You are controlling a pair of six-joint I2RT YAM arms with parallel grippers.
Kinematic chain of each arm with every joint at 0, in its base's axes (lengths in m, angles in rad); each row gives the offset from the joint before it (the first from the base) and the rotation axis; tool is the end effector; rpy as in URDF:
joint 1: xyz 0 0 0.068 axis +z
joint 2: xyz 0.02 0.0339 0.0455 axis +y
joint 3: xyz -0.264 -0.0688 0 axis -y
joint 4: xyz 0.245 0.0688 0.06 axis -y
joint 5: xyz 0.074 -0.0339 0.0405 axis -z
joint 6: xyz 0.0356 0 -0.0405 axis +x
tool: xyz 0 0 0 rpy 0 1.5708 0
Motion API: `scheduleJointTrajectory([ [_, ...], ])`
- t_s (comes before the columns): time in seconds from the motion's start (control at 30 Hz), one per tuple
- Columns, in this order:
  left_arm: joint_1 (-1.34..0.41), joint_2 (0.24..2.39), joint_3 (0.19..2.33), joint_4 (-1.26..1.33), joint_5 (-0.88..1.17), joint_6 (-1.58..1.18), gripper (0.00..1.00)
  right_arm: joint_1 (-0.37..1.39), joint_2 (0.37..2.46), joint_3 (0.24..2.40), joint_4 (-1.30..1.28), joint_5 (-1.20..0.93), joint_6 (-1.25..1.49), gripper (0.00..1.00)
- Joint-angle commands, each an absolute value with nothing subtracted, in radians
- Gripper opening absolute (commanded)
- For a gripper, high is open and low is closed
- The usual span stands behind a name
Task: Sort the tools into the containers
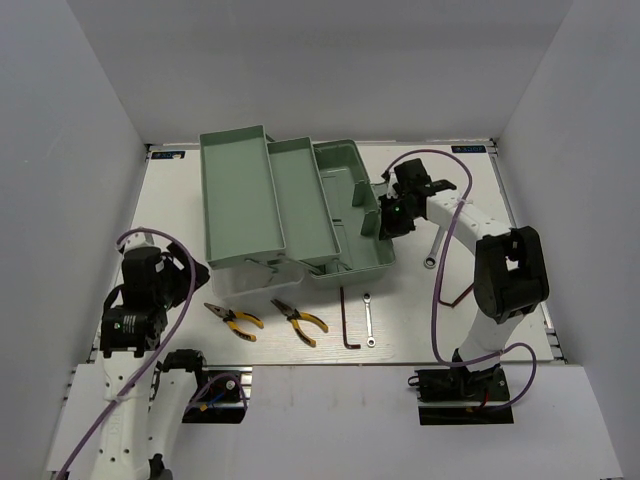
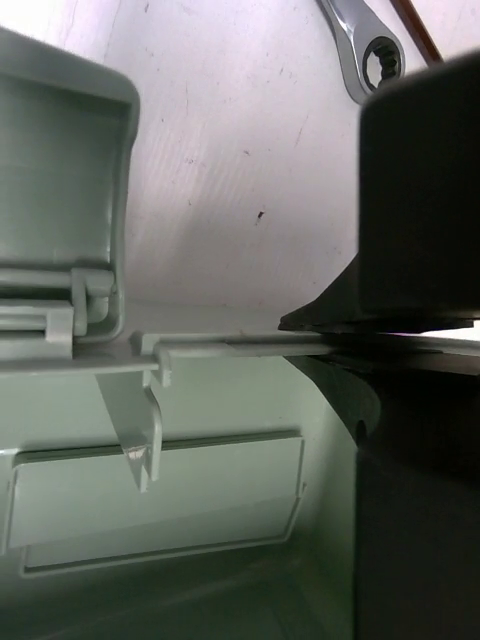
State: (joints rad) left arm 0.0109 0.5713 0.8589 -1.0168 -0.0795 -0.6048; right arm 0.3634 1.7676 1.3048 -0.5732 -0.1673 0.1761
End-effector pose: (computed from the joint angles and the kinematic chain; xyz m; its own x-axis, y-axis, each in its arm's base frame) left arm 0.0975 0.0039 0.3103 -0.5082 -0.5724 -0.6435 -0.4365 0.8153 -0.3805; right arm 0.3468 0.1382 0.2228 -0.8670 -0.1449 -0.4767 -0.2823 0.9313 0.2303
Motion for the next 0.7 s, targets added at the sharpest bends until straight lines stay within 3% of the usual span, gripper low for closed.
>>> scheduleJointTrajectory([
  [0.0, 0.008, 0.546, 0.839, -1.034, -0.066, -0.633, 0.85, 0.367, 1.79, 1.295, -0.468, -0.146, 0.216, 0.0],
  [0.67, 0.008, 0.449, 0.781, -1.052, -0.057, -0.693, 0.85, 0.315, 1.735, 1.221, -0.295, -0.005, 0.567, 0.0],
])
